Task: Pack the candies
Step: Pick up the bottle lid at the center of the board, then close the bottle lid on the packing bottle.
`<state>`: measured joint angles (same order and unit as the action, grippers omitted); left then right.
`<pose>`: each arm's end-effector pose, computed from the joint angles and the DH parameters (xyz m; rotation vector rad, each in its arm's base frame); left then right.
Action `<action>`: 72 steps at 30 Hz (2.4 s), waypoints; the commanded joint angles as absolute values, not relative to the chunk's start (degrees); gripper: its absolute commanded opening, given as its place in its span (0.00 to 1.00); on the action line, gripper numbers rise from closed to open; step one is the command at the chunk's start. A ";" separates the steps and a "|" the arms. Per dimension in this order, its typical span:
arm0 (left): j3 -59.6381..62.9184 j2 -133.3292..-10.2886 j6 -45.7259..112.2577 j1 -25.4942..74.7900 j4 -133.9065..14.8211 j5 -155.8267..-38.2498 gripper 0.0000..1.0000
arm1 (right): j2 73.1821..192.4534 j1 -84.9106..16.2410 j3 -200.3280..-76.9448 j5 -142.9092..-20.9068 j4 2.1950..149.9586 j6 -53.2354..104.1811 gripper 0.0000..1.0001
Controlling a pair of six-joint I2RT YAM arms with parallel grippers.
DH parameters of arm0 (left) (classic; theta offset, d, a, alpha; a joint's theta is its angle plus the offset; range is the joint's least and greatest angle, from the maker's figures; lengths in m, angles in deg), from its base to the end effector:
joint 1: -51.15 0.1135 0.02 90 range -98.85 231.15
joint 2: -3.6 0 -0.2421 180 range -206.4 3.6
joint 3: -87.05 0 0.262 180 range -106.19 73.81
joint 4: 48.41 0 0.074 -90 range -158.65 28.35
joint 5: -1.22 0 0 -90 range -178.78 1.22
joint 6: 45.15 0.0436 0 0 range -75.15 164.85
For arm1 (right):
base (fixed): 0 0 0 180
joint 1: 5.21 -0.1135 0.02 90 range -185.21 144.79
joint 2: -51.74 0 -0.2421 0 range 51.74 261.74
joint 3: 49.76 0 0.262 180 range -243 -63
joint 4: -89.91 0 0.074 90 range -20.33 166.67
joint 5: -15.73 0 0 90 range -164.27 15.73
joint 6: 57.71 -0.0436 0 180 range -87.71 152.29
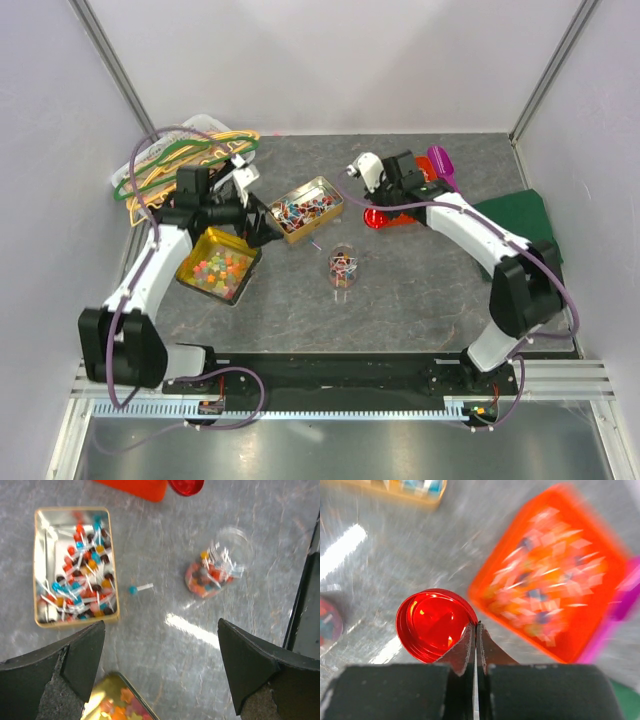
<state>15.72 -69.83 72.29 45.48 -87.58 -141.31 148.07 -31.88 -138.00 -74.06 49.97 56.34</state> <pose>0.2835 -0.0629 0.2696 1.0130 1.8161 -0.8099 0.3439 0.1725 0.2298 -1.0303 2.1777 0.0167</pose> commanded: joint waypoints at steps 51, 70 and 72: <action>22.84 -67.68 139.41 -1.76 -46.53 -89.66 1.00 | 158.08 -28.33 -180.34 -109.94 14.36 61.73 0.00; 21.87 -72.60 138.71 -7.04 -45.91 -85.97 0.60 | 157.21 -27.53 -177.44 -114.35 14.44 63.31 0.00; 21.95 -72.69 138.63 -7.04 -45.91 -85.70 0.56 | 156.77 -27.53 -176.91 -114.26 14.45 63.40 0.00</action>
<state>24.34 -72.54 137.81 -6.54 -48.63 -86.80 158.67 -27.49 -178.05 -112.07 13.34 62.15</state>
